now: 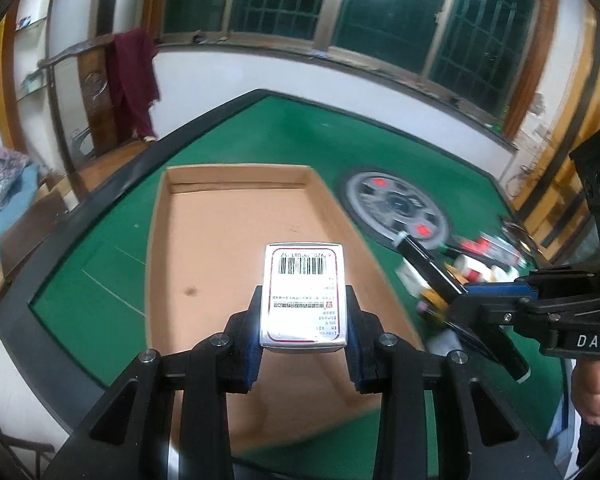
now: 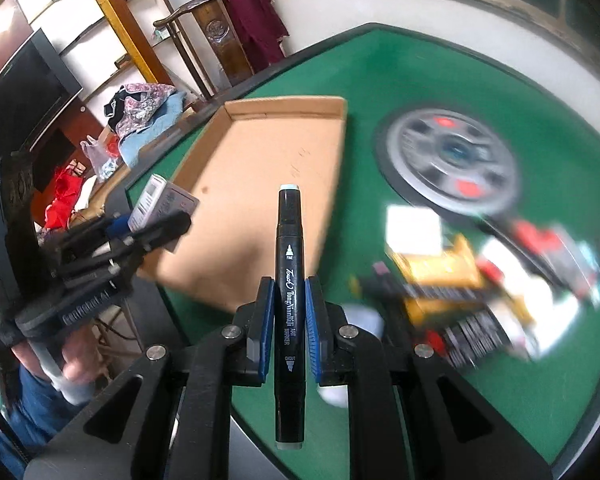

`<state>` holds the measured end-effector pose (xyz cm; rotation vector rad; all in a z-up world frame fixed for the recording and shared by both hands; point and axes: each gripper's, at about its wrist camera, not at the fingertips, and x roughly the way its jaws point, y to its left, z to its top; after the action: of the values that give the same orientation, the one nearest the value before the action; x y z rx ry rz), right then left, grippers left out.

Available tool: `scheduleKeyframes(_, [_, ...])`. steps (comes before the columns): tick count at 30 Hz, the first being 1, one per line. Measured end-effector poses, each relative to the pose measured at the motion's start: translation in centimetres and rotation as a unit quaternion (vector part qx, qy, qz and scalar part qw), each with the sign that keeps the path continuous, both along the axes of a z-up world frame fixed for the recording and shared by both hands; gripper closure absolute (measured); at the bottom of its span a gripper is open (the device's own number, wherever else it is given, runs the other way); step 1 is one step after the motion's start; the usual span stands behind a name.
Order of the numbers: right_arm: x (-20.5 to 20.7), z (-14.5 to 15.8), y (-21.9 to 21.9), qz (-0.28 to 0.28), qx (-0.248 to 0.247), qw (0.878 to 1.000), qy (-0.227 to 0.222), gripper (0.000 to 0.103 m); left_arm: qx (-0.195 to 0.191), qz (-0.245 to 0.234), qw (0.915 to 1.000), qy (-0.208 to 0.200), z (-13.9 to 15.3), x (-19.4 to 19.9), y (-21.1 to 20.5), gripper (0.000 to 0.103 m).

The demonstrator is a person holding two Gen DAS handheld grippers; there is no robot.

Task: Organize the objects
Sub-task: 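Carry the box into the tray and open the left tool while the right tool drops the marker there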

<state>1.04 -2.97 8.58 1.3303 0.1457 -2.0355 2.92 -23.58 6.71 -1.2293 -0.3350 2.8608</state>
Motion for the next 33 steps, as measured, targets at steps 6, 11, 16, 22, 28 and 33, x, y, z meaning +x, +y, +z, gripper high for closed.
scheduleKeyframes(6, [-5.4,-1.5,-5.8,-0.014,0.000,1.000,-0.028,0.091,-0.015,0.029,0.9989,-0.034,-2.0,-4.9,-3.8,0.073])
scheduleKeyframes(11, [-10.4,-4.0,-8.7,-0.041,-0.007,0.997,-0.066,0.090,-0.010,0.040,0.9968,-0.068,-4.3,-8.9,-6.0,0.073])
scheduleKeyframes(16, [-14.0,-6.5,-11.1,-0.059,-0.012,0.993,-0.104,0.091,-0.009,0.050,0.9953,-0.082,-5.7,-10.7,-6.7,0.073])
scheduleKeyframes(22, [-16.0,-8.3,-13.6,-0.071,-0.016,0.990,-0.119,0.091,0.003,0.066,0.9943,-0.084,-6.2,-11.2,-8.1,0.073])
scheduleKeyframes(28, [-16.2,-9.6,-15.0,-0.075,-0.026,0.989,-0.127,0.091,0.006,0.074,0.9929,-0.093,-6.9,-11.2,-8.8,0.072])
scheduleKeyframes(33, [-16.2,-10.1,-15.0,-0.071,-0.033,0.988,-0.133,0.090,0.026,0.075,0.9920,-0.098,-7.1,-11.2,-9.6,0.068])
